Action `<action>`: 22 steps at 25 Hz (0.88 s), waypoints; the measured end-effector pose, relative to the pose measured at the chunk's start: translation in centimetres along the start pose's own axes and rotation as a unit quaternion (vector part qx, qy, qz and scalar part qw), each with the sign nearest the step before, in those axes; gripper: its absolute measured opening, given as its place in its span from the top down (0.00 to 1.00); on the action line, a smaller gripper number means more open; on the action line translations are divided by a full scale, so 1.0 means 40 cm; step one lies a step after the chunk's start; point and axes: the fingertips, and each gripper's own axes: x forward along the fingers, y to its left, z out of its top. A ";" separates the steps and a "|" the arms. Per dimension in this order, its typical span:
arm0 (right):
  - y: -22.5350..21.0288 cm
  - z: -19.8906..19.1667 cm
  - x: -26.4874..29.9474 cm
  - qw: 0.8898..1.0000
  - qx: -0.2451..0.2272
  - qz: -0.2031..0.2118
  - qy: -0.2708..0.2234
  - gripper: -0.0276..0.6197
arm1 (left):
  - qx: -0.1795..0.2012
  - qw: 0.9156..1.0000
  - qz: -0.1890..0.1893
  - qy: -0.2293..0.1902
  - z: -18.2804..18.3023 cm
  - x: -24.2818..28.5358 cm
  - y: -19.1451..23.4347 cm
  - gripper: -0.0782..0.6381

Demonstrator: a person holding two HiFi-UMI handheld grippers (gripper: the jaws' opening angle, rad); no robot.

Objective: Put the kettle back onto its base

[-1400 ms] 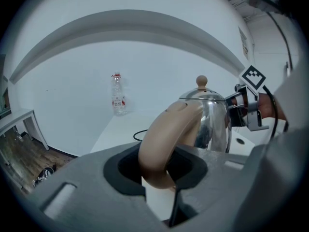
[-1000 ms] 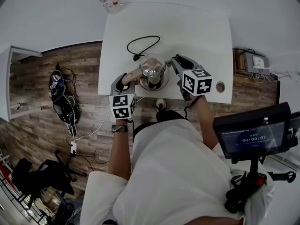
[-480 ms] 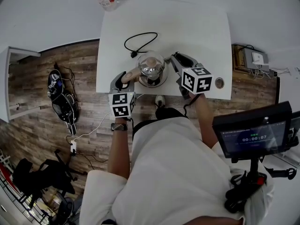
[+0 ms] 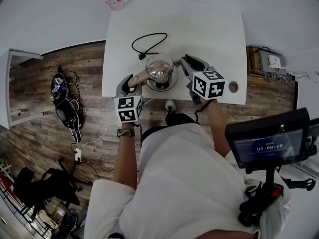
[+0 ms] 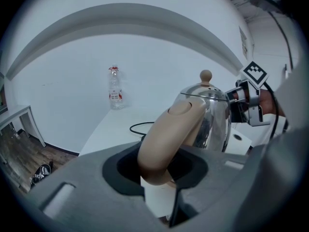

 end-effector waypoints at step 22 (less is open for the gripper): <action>-0.022 -0.017 -0.014 1.000 0.018 -0.020 -0.008 0.84 | 0.041 0.999 -0.005 0.028 -0.023 0.034 -0.007 0.73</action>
